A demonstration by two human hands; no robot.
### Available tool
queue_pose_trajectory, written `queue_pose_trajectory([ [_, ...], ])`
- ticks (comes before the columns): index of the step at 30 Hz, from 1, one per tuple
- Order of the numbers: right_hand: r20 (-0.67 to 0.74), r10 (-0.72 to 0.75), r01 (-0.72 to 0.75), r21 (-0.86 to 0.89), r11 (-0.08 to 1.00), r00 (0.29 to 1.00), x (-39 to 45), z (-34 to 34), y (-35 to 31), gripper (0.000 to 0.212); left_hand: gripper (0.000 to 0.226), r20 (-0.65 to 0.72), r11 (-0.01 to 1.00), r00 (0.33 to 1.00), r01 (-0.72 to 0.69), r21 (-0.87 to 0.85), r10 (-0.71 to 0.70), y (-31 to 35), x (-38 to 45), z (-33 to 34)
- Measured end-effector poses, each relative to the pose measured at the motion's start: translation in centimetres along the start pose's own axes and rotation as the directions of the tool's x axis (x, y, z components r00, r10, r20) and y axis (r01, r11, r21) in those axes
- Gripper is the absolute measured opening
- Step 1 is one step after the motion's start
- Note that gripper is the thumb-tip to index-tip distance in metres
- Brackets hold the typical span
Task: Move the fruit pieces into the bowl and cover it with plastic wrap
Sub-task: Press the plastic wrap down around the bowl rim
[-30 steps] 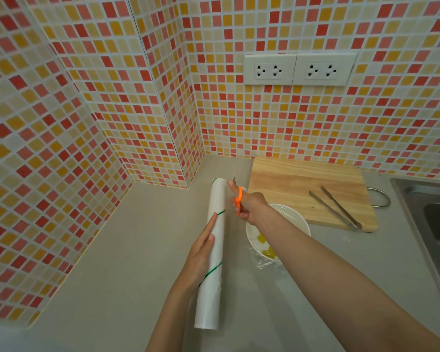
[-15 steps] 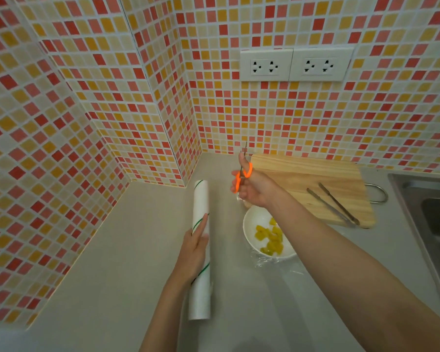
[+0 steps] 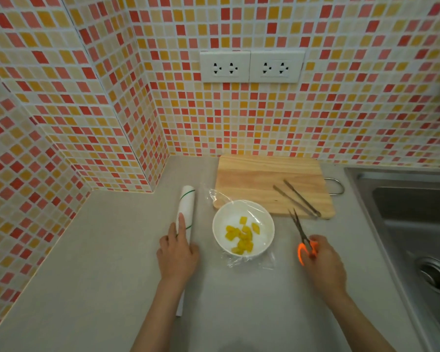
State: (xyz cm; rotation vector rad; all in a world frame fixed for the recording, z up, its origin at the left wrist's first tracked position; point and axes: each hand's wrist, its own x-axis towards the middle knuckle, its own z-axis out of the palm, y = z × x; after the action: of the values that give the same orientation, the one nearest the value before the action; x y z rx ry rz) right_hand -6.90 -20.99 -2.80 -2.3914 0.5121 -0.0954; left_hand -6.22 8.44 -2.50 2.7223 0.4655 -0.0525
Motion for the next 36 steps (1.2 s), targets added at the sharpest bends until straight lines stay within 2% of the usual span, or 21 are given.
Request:
queue_pose_trajectory([
  [2,0.056,-0.039,0.043,-0.084,0.996,0.998,-0.6,-0.3,0.5,0.035,0.079,0.021,1.0,1.0,0.02,-0.011,-0.02,0.3,0.2,-0.2],
  [4,0.11,-0.098,0.118,-0.193,0.974,0.989,-0.8,-0.7,0.6,0.027,0.074,-0.044,0.998,0.998,-0.039,-0.044,0.037,0.6,0.1,-0.6],
  [6,0.172,-0.132,0.183,-0.324,0.928,0.976,-0.7,-1.4,0.2,0.022,0.069,-0.103,0.967,0.986,-0.15,-0.204,0.131,1.3,-0.1,-1.0],
  [8,0.232,-0.127,0.225,-0.468,0.855,0.964,-0.4,-2.0,-0.5,0.022,0.068,-0.078,0.884,0.983,-0.182,-0.431,0.165,2.5,-0.5,-1.1],
  [10,0.285,-0.104,0.261,-0.592,0.763,0.953,-0.4,-2.2,-1.5,0.021,0.069,-0.02,0.816,0.991,-0.122,-0.565,0.134,3.7,-0.9,-1.0],
  [13,0.364,-0.096,0.341,-0.704,0.623,0.926,-0.7,-2.2,-2.7,0.014,0.071,0.033,0.778,0.996,-0.047,-0.626,0.087,4.9,-1.2,-0.6],
  [15,0.419,-0.102,0.4,-0.723,0.564,0.902,-0.7,-2.2,-3.3,0.021,0.072,0.089,0.75,0.994,0.013,-0.661,0.061,5.4,-1.0,-0.6],
  [17,0.432,-0.143,0.429,-0.692,0.581,0.89,-0.2,-2.2,-4.2,0.025,0.071,0.157,0.714,0.987,0.094,-0.694,0.022,5.6,-0.8,-0.5],
  [18,0.405,-0.193,0.428,-0.641,0.637,0.894,0.2,-2.1,-4.8,0.026,0.07,0.188,0.693,0.982,0.133,-0.708,0.003,5.7,-0.8,-0.6],
  [19,0.373,-0.248,0.428,-0.548,0.718,0.894,0.7,-1.9,-5.5,0.028,0.07,0.214,0.671,0.977,0.166,-0.722,-0.011,5.7,-0.8,-0.6],
  [21,0.365,-0.33,0.429,-0.233,0.873,0.87,1.7,-1.2,-6.9,0.041,0.069,0.244,0.639,0.969,0.204,-0.742,-0.026,5.8,-0.9,-0.4],
  [23,0.445,-0.368,0.377,0.072,0.923,0.816,2.2,-0.6,-8.7,0.057,0.068,0.263,0.612,0.964,0.235,-0.755,-0.045,5.7,-0.7,-0.3],
  [25,0.463,-0.354,0.294,0.198,0.935,0.813,2.2,-0.1,-9.6,0.06,0.068,0.299,0.569,0.952,0.278,-0.774,-0.06,5.6,-0.2,-0.3],
  [27,0.419,-0.304,0.219,0.238,0.946,0.856,2.0,0.1,-9.3,0.059,0.076,0.323,0.506,0.946,0.297,-0.81,-0.037,5.5,0.4,-0.6],
  [29,0.384,-0.25,0.169,0.233,0.958,0.889,1.6,-0.5,-8.5,0.056,0.081,0.319,0.502,0.948,0.283,-0.817,-0.014,5.5,1.0,-0.9],
  [33,0.444,-0.182,0.148,0.11,0.983,0.878,1.1,-2.2,-5.9,0.032,0.054,0.38,0.557,0.923,0.281,-0.781,0.067,6.0,2.3,-0.7],
  [35,0.487,-0.16,0.168,0.028,0.985,0.858,1.2,-3.0,-5.4,0.029,0.044,0.406,0.576,0.906,0.271,-0.771,0.116,6.5,2.8,-0.6],
  [36,0.455,-0.165,0.188,-0.005,0.982,0.875,1.6,-3.2,-5.4,0.029,0.043,0.394,0.604,0.91,0.24,-0.759,0.133,6.7,3.0,-0.5],
])
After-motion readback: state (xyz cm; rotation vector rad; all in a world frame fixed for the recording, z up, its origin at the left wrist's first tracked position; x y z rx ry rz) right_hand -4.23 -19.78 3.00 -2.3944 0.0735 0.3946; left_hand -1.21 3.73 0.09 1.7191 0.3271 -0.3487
